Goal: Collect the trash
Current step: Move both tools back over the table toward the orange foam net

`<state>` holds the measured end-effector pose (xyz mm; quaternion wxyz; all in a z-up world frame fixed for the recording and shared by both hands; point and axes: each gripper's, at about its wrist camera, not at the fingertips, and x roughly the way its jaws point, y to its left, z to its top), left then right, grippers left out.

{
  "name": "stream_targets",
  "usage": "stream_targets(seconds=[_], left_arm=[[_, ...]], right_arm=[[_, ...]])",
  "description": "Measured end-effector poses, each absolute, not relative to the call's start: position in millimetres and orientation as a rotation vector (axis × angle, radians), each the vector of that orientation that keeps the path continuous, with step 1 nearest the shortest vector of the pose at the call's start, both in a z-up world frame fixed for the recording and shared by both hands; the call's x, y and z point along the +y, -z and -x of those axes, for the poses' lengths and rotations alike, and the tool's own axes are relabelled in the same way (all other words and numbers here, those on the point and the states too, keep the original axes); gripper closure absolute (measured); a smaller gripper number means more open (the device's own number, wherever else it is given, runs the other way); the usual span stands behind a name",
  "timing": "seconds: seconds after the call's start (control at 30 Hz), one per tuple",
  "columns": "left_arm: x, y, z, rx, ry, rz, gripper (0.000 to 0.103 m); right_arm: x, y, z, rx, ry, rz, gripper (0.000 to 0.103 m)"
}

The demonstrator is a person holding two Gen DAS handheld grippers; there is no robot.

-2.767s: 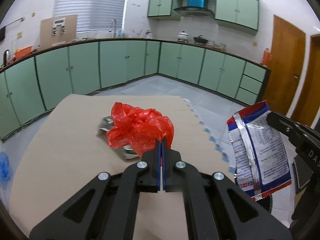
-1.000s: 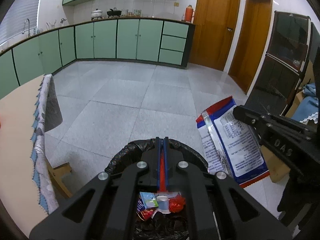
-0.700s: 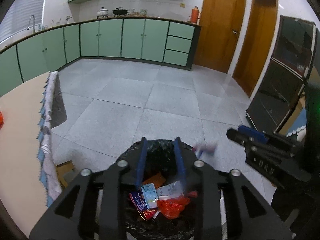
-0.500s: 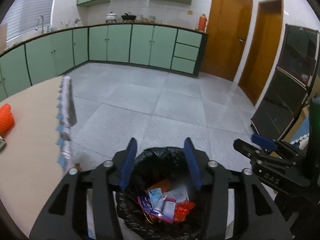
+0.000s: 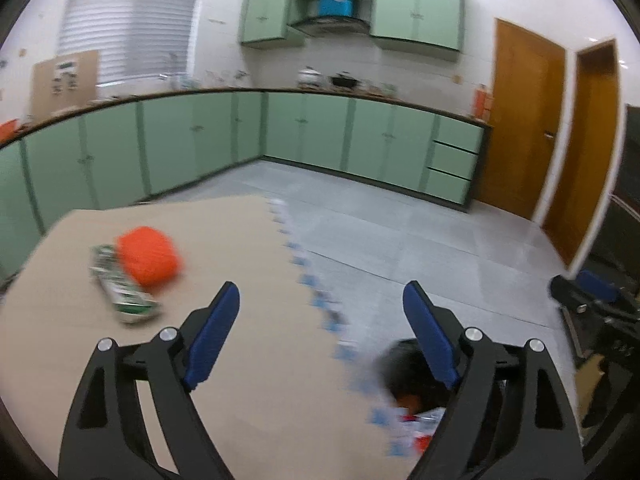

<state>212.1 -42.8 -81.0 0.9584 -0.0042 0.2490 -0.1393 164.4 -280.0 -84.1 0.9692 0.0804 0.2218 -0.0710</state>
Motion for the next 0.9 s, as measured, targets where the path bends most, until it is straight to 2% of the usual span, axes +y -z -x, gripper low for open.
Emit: stream_targets(seconds=[0.5,0.9], left_arm=[[93.3,92.9,-243.9,0.546,-0.029,0.047,0.02],[102.5,115.9,-288.7,0.624,-0.043,0.091,0.02]], right_arm=[[-149.8,92.1,-254.1,0.434,-0.09,-0.14,0.008],[-105.3,103.3,-304.4,0.448,-0.132,-0.102,0.008]])
